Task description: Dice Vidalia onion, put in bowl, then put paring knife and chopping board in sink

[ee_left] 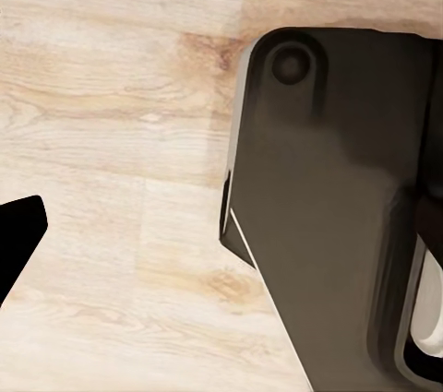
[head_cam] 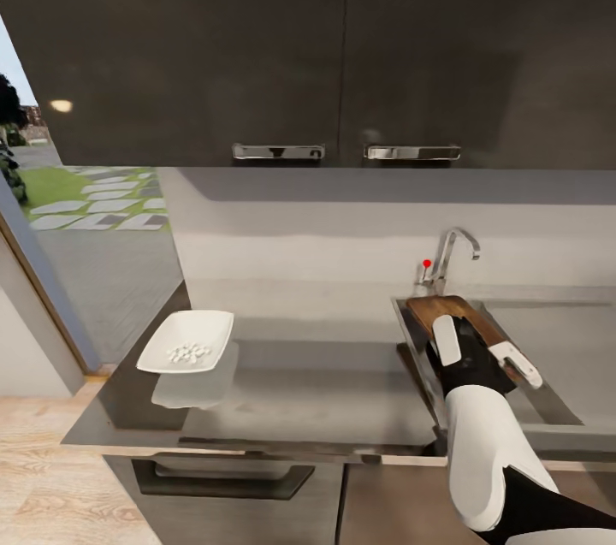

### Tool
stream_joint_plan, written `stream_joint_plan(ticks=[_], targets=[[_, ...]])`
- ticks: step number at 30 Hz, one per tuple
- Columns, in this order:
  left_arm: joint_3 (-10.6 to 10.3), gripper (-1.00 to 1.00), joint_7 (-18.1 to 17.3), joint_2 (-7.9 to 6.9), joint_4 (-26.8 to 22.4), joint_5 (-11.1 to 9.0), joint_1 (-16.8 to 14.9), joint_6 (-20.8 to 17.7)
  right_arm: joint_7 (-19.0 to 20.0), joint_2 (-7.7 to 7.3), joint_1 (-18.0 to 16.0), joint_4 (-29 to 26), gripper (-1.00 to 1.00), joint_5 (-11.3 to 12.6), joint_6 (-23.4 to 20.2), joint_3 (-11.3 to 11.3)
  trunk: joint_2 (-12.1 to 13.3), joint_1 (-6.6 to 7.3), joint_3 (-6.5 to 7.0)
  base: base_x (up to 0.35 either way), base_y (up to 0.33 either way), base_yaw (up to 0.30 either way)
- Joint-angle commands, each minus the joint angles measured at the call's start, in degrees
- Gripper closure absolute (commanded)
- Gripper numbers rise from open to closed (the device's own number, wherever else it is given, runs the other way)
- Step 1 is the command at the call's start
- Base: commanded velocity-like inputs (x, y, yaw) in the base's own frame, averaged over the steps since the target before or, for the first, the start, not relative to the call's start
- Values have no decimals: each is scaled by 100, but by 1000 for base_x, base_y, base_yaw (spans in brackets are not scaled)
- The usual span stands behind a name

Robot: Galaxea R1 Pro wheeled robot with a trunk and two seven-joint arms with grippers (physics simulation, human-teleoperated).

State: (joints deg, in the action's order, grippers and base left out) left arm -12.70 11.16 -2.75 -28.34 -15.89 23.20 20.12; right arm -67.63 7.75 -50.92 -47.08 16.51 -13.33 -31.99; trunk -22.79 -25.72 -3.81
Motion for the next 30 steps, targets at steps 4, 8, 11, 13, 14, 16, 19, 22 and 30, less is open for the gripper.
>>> stream_joint_plan(ticks=[4, 8, 11, 13, 14, 16, 19, 22, 30], targets=[[-48, -100, 45, -7, -7, -37, 0, 10, -36, -8, -6, -7, 100, 76, -56, -9, -13, -6, -46, 278, 0, 0], [-53, -100, 45, -7, -4, -37, 0, 10, -40, -13, -6, 3, 100, 86, -52, -9, -13, -6, -83, 109, 0, 0], [-49, -100, 45, -7, -2, -37, 0, 10, -40, -31, -6, 5, 100, 79, -32, -17, -13, -6, -111, 12, 0, 0], [-49, -100, 45, -6, 1, -37, 0, 10, -40, -35, -6, 5, 100, 75, -27, -18, -13, -6, -129, 2, -65, 0], [-49, -100, 45, -6, 2, -37, 0, 10, -40, -36, -6, 5, 100, 73, -25, -18, -13, -6, -139, 1, -165, 0], [-48, -100, 45, -6, 3, -37, 0, 10, -40, -31, -6, 6, 100, 72, -22, -18, -13, -6, -157, 0, -200, 0], [-51, -100, 45, -6, 4, -37, 0, 17, -40, -35, -6, 15, 100, 71, -20, -18, -13, -6, -185, 0, -82, 0], [-52, -100, 45, -6, 4, -37, 0, 17, -19, -53, -6, 53, 100, 67, -16, -18, -13, -6, -214, 0, -12, 0], [-51, -100, 45, -6, 4, -37, 0, 14, 18, -54, 3, 220, 100, 62, 129, -16, -13, -6, -288, 0, -1, 0]])
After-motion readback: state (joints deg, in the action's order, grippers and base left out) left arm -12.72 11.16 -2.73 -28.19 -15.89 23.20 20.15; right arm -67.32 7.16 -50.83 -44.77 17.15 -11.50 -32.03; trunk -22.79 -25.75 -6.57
